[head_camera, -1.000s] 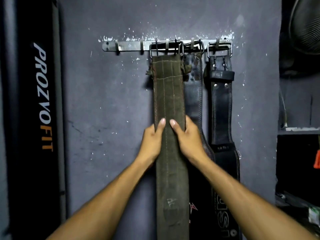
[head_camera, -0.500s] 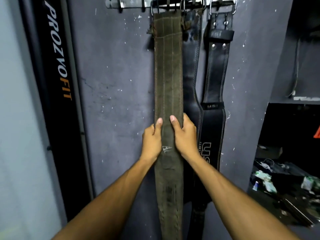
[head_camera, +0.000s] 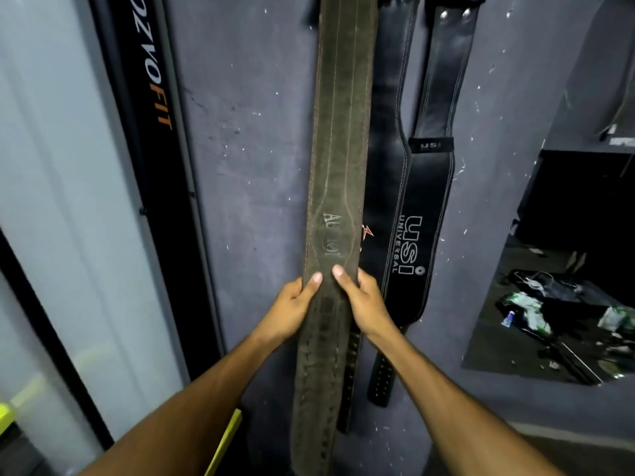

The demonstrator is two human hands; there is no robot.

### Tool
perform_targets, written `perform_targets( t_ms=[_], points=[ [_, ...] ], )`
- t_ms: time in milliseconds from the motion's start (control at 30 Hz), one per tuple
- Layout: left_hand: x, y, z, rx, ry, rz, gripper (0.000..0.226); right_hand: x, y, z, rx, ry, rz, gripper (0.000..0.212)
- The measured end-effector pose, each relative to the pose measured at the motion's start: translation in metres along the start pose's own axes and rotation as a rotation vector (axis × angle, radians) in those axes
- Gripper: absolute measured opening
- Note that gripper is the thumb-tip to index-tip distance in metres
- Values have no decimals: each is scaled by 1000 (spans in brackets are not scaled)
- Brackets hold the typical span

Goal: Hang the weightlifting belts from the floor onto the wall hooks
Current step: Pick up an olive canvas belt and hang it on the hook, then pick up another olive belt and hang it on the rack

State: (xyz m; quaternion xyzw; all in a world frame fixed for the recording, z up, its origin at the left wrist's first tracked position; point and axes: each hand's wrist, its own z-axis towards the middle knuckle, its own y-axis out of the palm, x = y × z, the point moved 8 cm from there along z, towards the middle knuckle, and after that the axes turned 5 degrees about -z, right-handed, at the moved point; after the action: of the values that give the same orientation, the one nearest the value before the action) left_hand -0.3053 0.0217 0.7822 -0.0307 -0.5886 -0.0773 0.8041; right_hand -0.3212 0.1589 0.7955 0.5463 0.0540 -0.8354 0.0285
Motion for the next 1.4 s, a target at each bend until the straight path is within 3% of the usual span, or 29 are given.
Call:
perform_targets(
  t_ms=[100, 233, 400, 533, 667, 767, 867, 967, 1067, 1167, 1233, 1400],
  points=[
    [-31, -7, -28, -64, -94, 127, 36, 24, -2, -28, -73, 24, -269, 19],
    [-31, -11, -38, -92, -80, 143, 31, 16, 0, -44, -28, 31, -247, 16],
    [-60, -11, -66, -232, -206, 107, 30, 38, 6, -79, -25, 162, -332, 11],
    [-64, -14, -67, -170, -169, 120, 30, 43, 2, -96, 101, 196, -352, 8],
    [-89, -22, -74, -106, -252, 159, 29, 68, -17, -108, 191, 377, -498, 35],
    [-116, -35, -89, 19, -328, 156, 46, 108, -32, -130, 218, 548, -443, 36],
    [-146, -48, -105, 134, -382, 176, 46, 149, -32, -153, 139, 687, -354, 32],
    [-171, -50, -121, 148, -395, 295, 11, 184, -24, -167, 20, 785, -330, 35],
    [-192, -54, -135, 234, -448, 257, 27, 212, -13, -163, -77, 823, -319, 34],
    [-221, -58, -149, 291, -531, 235, 11, 237, -2, -152, -159, 838, -305, 26],
    [-242, -61, -157, 348, -594, 234, 25, 255, 6, -144, -231, 840, -316, 24],
    [-287, -67, -179, 516, -723, 185, 19, 304, 22, -134, -429, 869, -325, 27]
  ],
)
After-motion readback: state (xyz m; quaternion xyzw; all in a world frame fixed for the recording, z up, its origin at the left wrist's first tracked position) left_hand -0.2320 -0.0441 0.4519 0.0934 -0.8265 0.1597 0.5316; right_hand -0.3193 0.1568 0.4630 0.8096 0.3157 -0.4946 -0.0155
